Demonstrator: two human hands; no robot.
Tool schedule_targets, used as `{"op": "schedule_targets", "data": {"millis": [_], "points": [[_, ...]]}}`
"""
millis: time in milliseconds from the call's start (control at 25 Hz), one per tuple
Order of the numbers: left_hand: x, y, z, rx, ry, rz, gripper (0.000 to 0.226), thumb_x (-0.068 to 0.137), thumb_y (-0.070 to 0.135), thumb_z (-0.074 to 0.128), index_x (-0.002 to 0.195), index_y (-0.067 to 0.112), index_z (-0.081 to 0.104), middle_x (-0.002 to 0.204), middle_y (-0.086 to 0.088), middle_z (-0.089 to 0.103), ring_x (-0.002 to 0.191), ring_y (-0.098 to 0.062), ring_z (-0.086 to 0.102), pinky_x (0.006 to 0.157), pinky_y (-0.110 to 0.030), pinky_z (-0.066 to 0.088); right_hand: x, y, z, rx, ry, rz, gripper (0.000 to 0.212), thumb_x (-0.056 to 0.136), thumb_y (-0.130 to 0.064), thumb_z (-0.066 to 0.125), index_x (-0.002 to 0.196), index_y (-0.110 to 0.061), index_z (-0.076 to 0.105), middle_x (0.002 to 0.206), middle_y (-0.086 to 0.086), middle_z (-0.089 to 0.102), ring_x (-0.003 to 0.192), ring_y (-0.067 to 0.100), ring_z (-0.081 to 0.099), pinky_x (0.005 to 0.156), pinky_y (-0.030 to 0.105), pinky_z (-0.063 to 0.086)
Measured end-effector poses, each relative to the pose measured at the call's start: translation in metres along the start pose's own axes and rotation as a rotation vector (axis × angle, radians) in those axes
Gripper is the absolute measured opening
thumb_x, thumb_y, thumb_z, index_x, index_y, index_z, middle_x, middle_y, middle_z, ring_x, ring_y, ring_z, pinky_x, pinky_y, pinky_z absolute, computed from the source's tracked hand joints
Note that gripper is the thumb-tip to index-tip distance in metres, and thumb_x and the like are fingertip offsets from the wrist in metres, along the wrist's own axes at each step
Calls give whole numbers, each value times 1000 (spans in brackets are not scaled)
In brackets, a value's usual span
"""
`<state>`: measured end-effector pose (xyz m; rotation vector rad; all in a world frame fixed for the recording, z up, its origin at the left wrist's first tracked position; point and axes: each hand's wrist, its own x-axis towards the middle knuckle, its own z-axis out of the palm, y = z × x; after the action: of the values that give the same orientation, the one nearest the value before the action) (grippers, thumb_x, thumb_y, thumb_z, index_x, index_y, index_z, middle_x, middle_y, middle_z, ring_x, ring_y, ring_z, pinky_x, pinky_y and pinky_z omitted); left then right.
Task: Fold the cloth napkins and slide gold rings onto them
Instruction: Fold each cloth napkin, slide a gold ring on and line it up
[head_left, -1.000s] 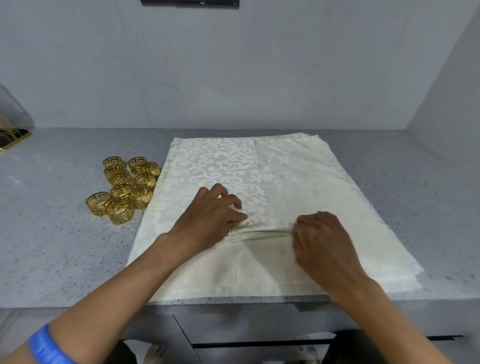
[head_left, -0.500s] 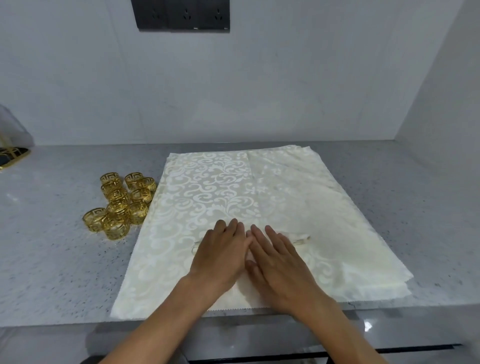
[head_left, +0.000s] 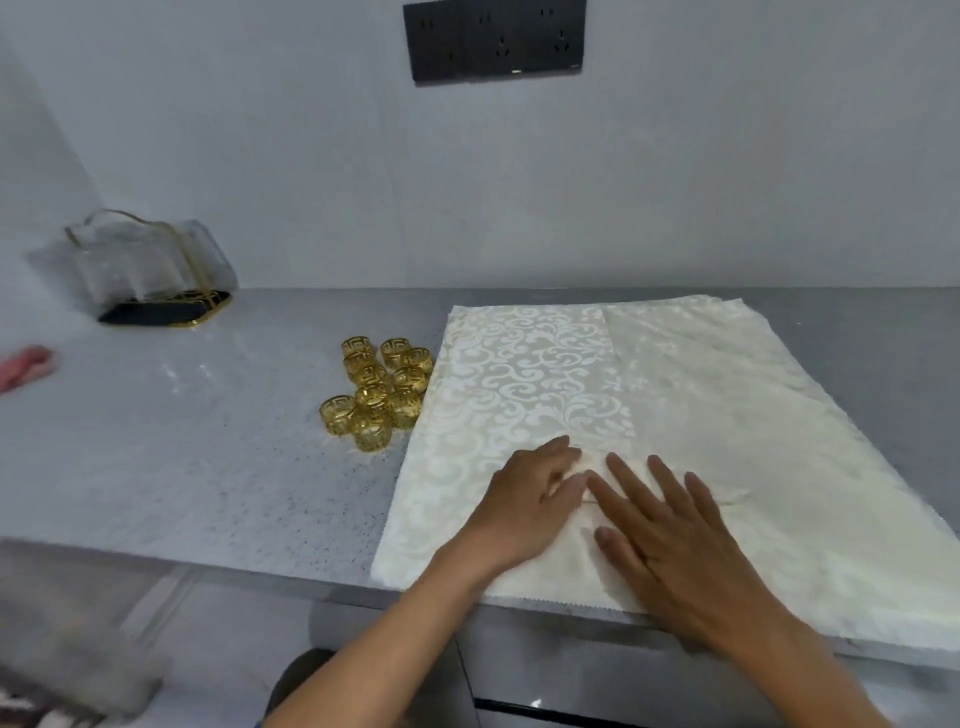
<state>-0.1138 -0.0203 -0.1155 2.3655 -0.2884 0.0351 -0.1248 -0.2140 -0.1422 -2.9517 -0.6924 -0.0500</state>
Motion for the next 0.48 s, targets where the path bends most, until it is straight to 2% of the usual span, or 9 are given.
{"op": "schedule_targets", "data": {"millis": [40,120,160,200,280,360,480], "points": [[-3,-12,-20,-5,162,-40,41,99,38,51,137,24,55,141,6,55,127,-13,49,108,-37,39,1,1,1,-27,1,3,71,79,-71,-28,147,-55,-17,156,-22,-25,150,19,-18,118,42,-13],[-9,-45,-70,368,539,-164,32,95,32,56,123,20,63,109,-1,70,100,-23,63,83,-35,49,2,2,2,-55,-17,18,64,82,-70,-19,145,-58,-17,155,-25,-25,151,20,-15,118,44,-11],[-13,-62,-92,548,593,-263,27,93,29,56,117,18,63,99,-4,71,90,-28,65,73,-36,46,3,0,2,-51,-30,22,63,82,-70,-18,143,-59,-20,154,-25,-27,150,20,-15,118,44,-12],[-17,-74,-110,625,564,-367,21,93,28,54,109,17,63,95,-7,70,85,-31,65,68,-35,43,4,-2,0,-48,-43,26,62,81,-69,-18,142,-59,-21,153,-26,-28,150,19,-17,118,44,-12],[-21,-91,-124,663,474,-406,19,95,26,50,92,16,66,91,-9,69,80,-35,64,61,-33,38,5,-4,-2,-9,-55,27,63,81,-71,-16,143,-61,-18,153,-27,-27,150,18,-18,119,44,-14],[-29,-92,-122,642,530,-246,22,95,23,53,83,15,70,78,-8,68,67,-36,63,55,-31,36,4,-4,-3,29,-52,29,63,83,-71,-13,145,-60,-13,154,-27,-24,150,18,-17,119,44,-14],[-36,-45,-93,492,647,146,21,90,28,61,76,19,74,60,2,66,50,-24,59,46,-26,38,3,-3,-3,26,-37,18,64,83,-69,-14,146,-55,-19,156,-23,-25,148,18,-23,120,45,-14]]}}
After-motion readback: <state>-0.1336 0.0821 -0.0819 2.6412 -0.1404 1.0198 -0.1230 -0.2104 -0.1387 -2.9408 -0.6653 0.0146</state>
